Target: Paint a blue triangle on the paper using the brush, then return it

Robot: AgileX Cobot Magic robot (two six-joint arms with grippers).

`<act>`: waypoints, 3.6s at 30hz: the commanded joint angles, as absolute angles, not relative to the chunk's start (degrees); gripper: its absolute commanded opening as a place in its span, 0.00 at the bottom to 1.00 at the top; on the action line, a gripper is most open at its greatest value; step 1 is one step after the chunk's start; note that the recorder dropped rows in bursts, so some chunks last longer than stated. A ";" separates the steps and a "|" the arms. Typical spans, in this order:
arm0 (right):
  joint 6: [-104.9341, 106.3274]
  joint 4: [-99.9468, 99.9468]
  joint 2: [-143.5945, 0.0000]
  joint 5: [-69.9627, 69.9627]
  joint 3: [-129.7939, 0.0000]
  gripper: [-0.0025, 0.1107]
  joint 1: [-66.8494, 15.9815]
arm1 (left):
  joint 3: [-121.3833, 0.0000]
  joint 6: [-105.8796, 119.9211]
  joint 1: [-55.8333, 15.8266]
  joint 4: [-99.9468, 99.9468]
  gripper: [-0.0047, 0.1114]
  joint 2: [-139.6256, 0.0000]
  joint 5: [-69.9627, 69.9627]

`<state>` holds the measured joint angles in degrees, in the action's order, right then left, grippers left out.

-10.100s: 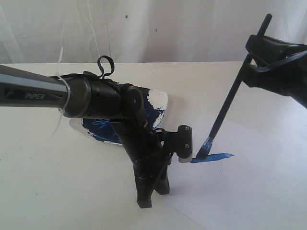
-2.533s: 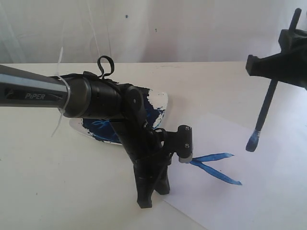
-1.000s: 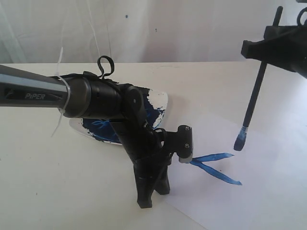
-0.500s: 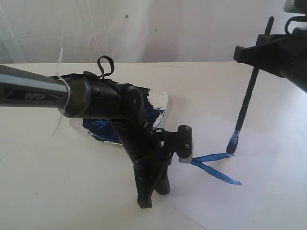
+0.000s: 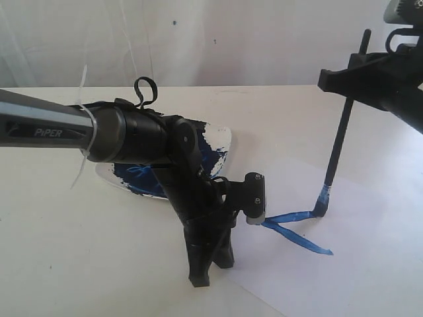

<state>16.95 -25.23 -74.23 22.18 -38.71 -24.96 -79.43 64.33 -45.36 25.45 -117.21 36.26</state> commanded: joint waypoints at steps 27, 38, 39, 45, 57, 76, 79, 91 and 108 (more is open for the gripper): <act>17.91 -24.79 -72.15 14.27 -38.62 0.02 -24.57 | -79.46 64.13 -45.72 26.07 0.04 -117.40 37.32; 18.53 -24.79 -68.77 11.19 -38.62 0.02 -24.57 | -79.46 64.13 -45.72 26.07 0.04 -117.40 37.32; 19.13 -24.79 -68.52 10.65 -38.62 0.02 -24.57 | -79.46 64.13 -45.72 26.07 0.04 -117.40 37.32; 19.41 -24.79 -68.13 8.71 -38.62 0.02 -24.57 | -79.46 64.13 -45.72 26.07 0.04 -117.40 37.32; 19.53 -24.78 -66.02 4.83 -38.62 0.02 -24.57 | -79.46 64.13 -45.72 26.07 0.04 -117.40 37.32; 20.30 -25.08 -60.67 0.64 -38.62 0.02 -24.57 | -79.46 64.22 -45.72 26.07 0.04 -117.40 37.23; 20.39 -25.08 -58.28 0.88 -38.62 0.02 -24.57 | -79.46 64.22 -45.72 26.07 0.04 -117.40 37.23; 20.80 -23.32 -48.53 0.33 -38.62 0.02 -24.57 | -79.46 58.42 -45.72 22.41 0.04 -105.26 37.88; 20.80 -23.53 -47.42 -4.27 -38.62 0.02 -24.57 | -64.20 29.18 -32.36 0.00 0.04 -70.37 49.14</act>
